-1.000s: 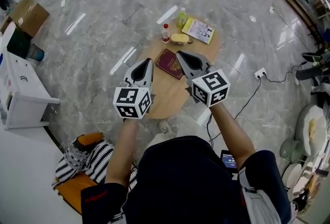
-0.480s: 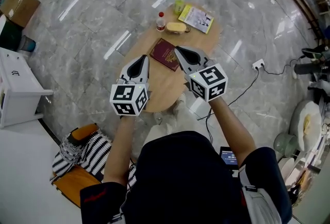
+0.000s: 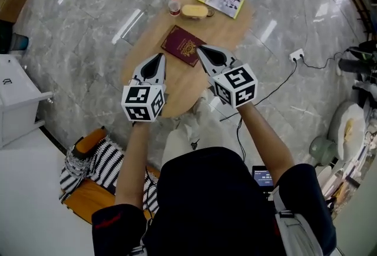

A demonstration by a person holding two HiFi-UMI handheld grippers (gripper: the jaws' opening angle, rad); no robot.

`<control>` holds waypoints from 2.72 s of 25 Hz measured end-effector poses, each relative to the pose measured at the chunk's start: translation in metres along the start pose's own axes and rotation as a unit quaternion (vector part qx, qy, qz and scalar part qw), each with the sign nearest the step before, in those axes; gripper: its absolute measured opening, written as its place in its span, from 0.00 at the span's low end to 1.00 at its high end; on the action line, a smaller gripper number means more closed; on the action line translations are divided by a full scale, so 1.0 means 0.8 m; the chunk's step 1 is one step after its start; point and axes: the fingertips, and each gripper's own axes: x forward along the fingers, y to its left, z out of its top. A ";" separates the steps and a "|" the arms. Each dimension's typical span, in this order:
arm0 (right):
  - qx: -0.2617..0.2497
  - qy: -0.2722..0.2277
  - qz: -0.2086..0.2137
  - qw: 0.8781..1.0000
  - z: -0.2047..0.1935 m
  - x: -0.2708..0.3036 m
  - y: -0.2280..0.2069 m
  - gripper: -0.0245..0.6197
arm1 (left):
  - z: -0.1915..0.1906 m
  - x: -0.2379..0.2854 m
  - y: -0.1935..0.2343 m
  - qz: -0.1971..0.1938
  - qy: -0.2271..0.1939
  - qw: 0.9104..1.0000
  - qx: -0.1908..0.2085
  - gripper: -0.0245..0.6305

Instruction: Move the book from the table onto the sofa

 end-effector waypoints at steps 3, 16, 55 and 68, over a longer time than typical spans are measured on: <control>0.018 0.022 0.003 1.000 -0.036 0.014 -0.014 0.06 | -0.025 0.026 0.003 -0.003 0.021 1.000 -0.005 0.06; 0.125 0.082 -0.023 0.988 -0.200 0.078 -0.073 0.06 | -0.146 0.133 0.040 -0.019 0.089 0.996 -0.026 0.06; 0.382 0.120 -0.100 0.911 -0.441 0.206 -0.184 0.44 | -0.331 0.359 0.176 -0.074 0.263 0.961 0.040 0.59; 0.434 0.128 -0.093 0.887 -0.466 0.236 -0.185 0.54 | -0.374 0.382 0.182 -0.103 0.324 0.939 -0.048 0.69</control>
